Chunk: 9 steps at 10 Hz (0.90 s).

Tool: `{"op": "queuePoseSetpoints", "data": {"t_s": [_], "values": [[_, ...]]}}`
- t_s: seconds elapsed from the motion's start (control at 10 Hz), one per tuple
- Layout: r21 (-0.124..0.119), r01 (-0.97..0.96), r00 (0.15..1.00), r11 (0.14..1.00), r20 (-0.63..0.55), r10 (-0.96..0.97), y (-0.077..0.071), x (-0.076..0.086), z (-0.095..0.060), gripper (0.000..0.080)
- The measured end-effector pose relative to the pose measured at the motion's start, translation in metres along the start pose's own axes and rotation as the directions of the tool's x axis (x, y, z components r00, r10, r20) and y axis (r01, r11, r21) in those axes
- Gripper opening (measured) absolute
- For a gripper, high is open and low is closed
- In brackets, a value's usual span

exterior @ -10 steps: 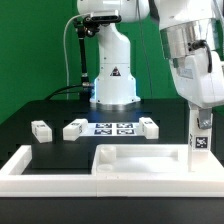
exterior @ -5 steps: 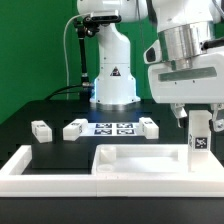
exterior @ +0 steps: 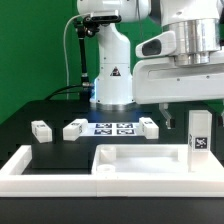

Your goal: Assemble desk

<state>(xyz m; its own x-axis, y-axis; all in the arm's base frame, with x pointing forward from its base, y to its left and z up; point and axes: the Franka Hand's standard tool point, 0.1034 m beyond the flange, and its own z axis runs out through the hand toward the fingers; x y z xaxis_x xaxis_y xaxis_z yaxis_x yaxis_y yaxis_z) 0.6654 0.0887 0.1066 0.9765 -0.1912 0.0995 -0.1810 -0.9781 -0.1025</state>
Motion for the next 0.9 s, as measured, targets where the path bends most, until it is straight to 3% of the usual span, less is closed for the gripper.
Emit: {"op": "queuePoseSetpoints", "data": {"t_s": [0.1, 0.2, 0.4, 0.5, 0.6, 0.9], "values": [[0.000, 0.064, 0.998, 0.998, 0.001, -0.064, 0.0010, -0.0012, 0.0014, 0.0649], [0.000, 0.004, 1.000, 1.000, 0.001, -0.004, 0.0008, -0.0012, 0.0015, 0.0649], [0.000, -0.032, 0.999, 0.999, 0.001, 0.032, 0.0009, -0.0012, 0.0015, 0.0375], [0.000, -0.088, 0.996, 0.996, 0.001, 0.088, 0.0006, -0.0013, 0.0015, 0.0375], [0.000, -0.142, 0.990, 0.990, 0.001, 0.142, 0.0007, -0.0011, 0.0014, 0.0288], [0.000, -0.406, 0.914, 0.914, 0.000, 0.406, -0.0009, -0.0006, 0.0016, 0.0288]]}}
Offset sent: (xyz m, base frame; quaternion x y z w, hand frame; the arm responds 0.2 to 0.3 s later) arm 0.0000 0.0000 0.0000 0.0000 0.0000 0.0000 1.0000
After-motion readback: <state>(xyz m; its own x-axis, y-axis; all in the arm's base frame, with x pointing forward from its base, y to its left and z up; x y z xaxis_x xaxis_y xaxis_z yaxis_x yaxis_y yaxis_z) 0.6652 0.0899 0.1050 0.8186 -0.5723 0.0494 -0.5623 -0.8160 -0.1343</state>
